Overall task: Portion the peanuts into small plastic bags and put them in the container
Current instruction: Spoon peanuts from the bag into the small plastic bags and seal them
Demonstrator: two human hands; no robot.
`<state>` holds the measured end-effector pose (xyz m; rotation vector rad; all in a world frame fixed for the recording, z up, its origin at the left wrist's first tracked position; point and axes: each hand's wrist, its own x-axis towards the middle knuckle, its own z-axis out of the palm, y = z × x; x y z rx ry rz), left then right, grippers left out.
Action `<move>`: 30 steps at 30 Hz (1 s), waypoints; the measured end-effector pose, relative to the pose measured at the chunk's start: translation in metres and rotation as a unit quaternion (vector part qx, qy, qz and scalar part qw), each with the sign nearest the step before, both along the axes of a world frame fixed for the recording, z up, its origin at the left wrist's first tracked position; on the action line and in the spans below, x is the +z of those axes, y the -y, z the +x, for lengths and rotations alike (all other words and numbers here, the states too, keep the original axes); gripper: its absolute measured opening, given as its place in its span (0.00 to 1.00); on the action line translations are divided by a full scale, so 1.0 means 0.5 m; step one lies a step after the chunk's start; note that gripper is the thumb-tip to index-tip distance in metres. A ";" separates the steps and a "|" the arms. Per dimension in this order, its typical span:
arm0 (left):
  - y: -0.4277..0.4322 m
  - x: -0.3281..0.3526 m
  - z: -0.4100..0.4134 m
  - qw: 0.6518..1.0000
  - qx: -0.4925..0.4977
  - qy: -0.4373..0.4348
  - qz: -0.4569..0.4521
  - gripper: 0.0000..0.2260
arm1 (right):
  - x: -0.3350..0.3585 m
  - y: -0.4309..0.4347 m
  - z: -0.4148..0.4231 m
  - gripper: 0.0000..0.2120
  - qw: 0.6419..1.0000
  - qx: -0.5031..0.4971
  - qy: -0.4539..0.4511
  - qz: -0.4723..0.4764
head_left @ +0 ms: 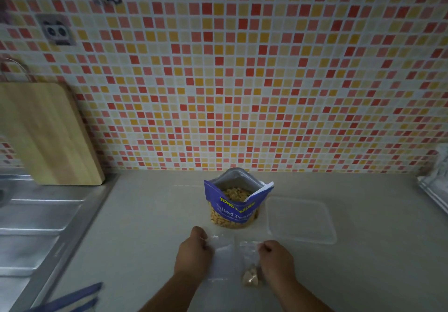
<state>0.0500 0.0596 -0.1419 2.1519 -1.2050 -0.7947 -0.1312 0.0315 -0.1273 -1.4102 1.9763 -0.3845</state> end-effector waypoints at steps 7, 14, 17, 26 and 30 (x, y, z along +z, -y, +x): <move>-0.015 0.017 0.031 0.998 -0.060 0.021 -0.017 0.11 | 0.006 -0.008 -0.010 0.09 0.999 -0.027 0.042 -0.018; -0.023 0.055 0.041 0.993 -0.087 0.053 -0.064 0.13 | 0.041 -0.035 -0.007 0.09 0.995 -0.022 0.060 -0.072; -0.030 0.083 0.041 0.990 -0.089 0.034 -0.099 0.10 | 0.068 -0.049 0.007 0.09 0.990 0.038 0.068 -0.116; -0.040 0.189 0.004 0.954 -0.149 -0.226 -0.128 0.10 | 0.170 -0.075 0.059 0.10 0.945 0.113 0.252 -0.173; -0.026 0.206 -0.008 0.961 -0.116 -0.108 -0.225 0.14 | 0.210 -0.071 0.056 0.13 0.929 0.086 0.283 -0.223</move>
